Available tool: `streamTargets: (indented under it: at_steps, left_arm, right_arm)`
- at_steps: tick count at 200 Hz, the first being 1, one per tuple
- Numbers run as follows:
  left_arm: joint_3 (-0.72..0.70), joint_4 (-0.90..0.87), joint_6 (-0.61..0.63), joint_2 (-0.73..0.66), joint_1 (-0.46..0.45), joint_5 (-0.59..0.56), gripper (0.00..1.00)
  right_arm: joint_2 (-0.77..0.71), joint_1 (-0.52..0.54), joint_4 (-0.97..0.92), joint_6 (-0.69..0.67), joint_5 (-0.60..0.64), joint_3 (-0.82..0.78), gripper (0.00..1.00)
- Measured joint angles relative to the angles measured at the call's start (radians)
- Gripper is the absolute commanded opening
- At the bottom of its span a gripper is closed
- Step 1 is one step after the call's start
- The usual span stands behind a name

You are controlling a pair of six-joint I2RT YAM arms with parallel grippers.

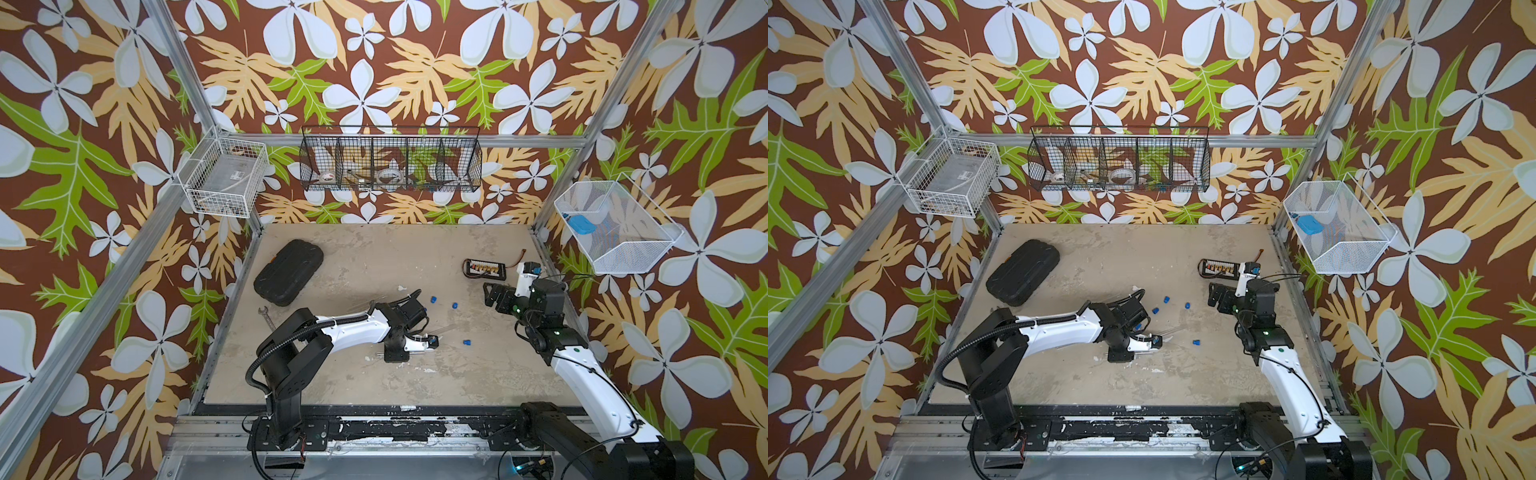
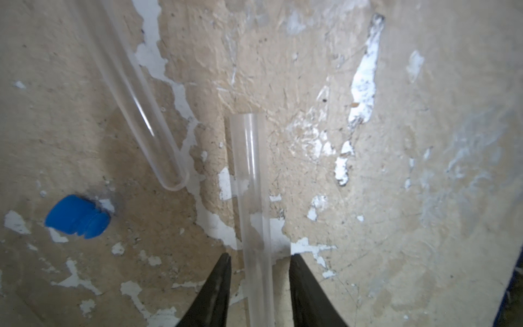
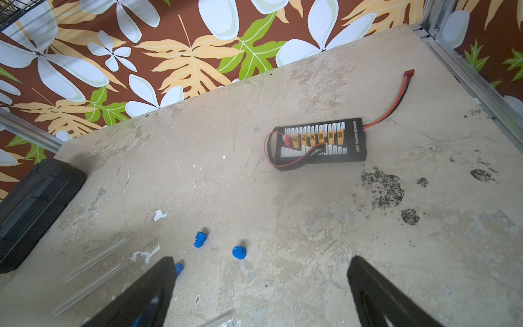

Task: Insert stoppers into test tubes
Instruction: Pick up the test tube at the center of the board.

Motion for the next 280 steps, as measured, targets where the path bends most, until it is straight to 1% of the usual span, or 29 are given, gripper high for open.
streamTargets:
  at_steps: [105,133,211,256,280]
  left_arm:
    - [0.020,-0.026,-0.014,0.031,-0.003,-0.008,0.26]
    - [0.014,-0.022,-0.018,0.031,-0.006,-0.008,0.21]
    - [-0.003,-0.006,-0.021,0.018,-0.008,-0.013,0.18]
    - [-0.051,0.011,-0.021,-0.028,-0.008,-0.021,0.15]
    - [-0.097,0.024,-0.021,-0.097,-0.008,-0.023,0.15]
  right_arm:
    - [-0.002,0.000,0.000,0.000,0.000,0.000,0.97]
    - [-0.005,0.000,0.000,0.001,0.001,0.000,0.97]
    - [-0.016,0.000,-0.002,0.002,0.017,0.000,0.97]
    - [-0.043,0.000,-0.007,0.002,0.016,-0.002,0.97]
    - [-0.063,0.000,-0.008,0.012,-0.001,-0.008,0.95]
